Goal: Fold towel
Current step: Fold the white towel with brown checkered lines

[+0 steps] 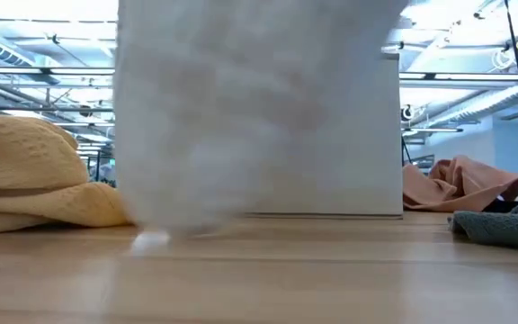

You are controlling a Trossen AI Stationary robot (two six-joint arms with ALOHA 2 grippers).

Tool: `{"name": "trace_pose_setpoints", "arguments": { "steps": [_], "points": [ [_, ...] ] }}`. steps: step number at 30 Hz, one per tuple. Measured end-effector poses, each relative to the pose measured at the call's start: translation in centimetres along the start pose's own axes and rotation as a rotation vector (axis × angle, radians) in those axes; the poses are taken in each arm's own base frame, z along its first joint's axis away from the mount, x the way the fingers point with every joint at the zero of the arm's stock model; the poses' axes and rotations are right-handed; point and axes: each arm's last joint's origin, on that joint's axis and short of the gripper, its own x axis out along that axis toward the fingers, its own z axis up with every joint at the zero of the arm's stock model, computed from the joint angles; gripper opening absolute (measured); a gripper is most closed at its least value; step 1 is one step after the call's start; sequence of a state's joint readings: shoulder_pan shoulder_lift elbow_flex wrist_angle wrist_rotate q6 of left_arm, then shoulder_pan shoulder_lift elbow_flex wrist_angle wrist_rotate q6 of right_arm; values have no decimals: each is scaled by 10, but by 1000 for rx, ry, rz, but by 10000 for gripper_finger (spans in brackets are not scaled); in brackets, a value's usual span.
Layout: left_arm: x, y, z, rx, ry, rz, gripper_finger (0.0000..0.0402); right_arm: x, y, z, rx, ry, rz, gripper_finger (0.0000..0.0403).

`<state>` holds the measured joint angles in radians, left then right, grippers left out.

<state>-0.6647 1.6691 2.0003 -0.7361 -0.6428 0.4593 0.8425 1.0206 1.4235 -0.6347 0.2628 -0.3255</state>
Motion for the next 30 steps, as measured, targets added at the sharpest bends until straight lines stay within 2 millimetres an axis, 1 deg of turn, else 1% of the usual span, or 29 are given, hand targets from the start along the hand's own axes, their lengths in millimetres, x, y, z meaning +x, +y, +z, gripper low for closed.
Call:
{"name": "trace_pose_setpoints", "arguments": {
  "steps": [6,8,10,15,19,22,24,26,30],
  "points": [
    [-14,15,1,43,-11,85,1,-18,-13,21,-81,-86,-51,0],
    [-20,21,1,47,-1,132,1,-23,-16,24,-99,-79,-95,0],
    [-23,28,-1,47,25,182,1,-26,-19,25,-114,-57,-128,0],
    [-11,40,-13,59,112,229,1,-33,-25,19,-127,38,-199,0],
    [-2,53,-30,49,211,238,1,-38,-29,10,-106,115,-219,0],
    [6,65,-41,33,269,267,1,-42,-32,7,-101,137,-237,0],
    [9,72,-44,19,276,289,1,-47,-34,7,-94,127,-244,0],
    [7,75,-44,4,258,280,1,-51,-35,7,-71,110,-241,0],
    [7,71,-43,-47,199,163,1,-53,-30,4,17,96,-117,0]
  ]
}}
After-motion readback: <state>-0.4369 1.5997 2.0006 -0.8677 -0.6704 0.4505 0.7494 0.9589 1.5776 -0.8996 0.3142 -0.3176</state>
